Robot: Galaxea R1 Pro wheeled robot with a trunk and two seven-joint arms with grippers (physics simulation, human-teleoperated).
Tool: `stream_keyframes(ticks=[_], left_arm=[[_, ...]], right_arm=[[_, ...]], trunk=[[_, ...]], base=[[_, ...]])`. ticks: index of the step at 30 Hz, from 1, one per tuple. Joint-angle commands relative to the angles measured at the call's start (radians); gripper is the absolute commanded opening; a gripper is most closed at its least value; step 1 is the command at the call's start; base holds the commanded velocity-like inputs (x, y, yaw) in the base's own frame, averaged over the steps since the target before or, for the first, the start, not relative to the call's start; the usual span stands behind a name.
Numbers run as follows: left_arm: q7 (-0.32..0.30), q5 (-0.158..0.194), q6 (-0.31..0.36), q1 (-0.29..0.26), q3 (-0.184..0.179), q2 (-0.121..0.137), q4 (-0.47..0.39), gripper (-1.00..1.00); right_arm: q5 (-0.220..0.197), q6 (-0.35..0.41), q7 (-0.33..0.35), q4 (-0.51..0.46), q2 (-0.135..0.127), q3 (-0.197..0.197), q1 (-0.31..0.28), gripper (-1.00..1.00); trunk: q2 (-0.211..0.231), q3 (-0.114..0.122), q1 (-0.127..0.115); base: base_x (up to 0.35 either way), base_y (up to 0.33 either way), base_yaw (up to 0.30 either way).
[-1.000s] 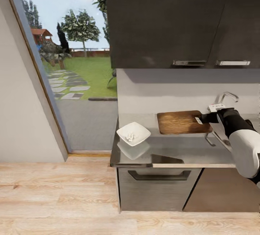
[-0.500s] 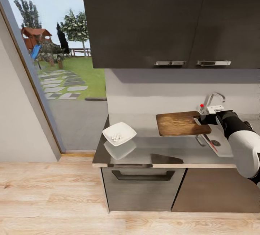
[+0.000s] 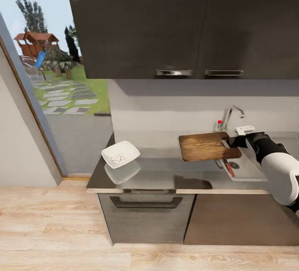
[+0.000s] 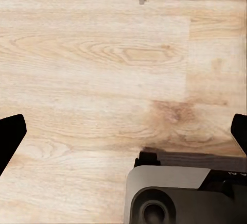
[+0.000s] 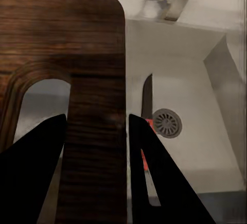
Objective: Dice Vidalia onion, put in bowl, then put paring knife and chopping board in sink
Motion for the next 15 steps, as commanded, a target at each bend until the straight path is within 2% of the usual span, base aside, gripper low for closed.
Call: stream_keyframes(ticks=[1,6,7,10,12,15], left_arm=[[0.001,0.005,-0.006,-0.002,-0.009,-0.001,0.004,1.00],[0.001,0.005,-0.006,-0.002,-0.009,-0.001,0.004,1.00],[0.001,0.005,-0.006,-0.002,-0.009,-0.001,0.004,1.00],[0.001,0.005,-0.006,-0.002,-0.009,-0.001,0.004,1.00],[0.001,0.005,-0.006,-0.002,-0.009,-0.001,0.004,1.00],[0.001,0.005,-0.006,-0.002,-0.009,-0.001,0.004,1.00]], right_arm=[[0.007,0.003,0.007,-0.002,0.000,-0.011,-0.001,-1.00],[0.001,-0.004,0.004,0.024,0.000,-0.019,0.000,-1.00],[-0.004,-0.009,0.003,0.029,0.000,-0.030,0.000,-1.00],[-0.013,-0.026,-0.029,0.040,0.000,-0.109,0.001,-1.00],[-0.015,-0.028,-0.046,0.041,0.000,-0.129,0.001,-1.00],[-0.016,-0.031,-0.054,0.042,0.000,-0.139,0.001,-1.00]], trunk=[[-0.003,-0.002,0.001],[-0.003,-0.002,0.001],[-0.003,-0.002,0.001],[-0.003,-0.002,0.001],[-0.003,-0.002,0.001],[-0.003,-0.002,0.001]], base=[[0.000,-0.320,0.000],[0.000,-0.320,0.000],[0.000,-0.320,0.000],[0.000,-0.320,0.000],[0.000,-0.321,0.000],[0.000,-0.321,0.000]])
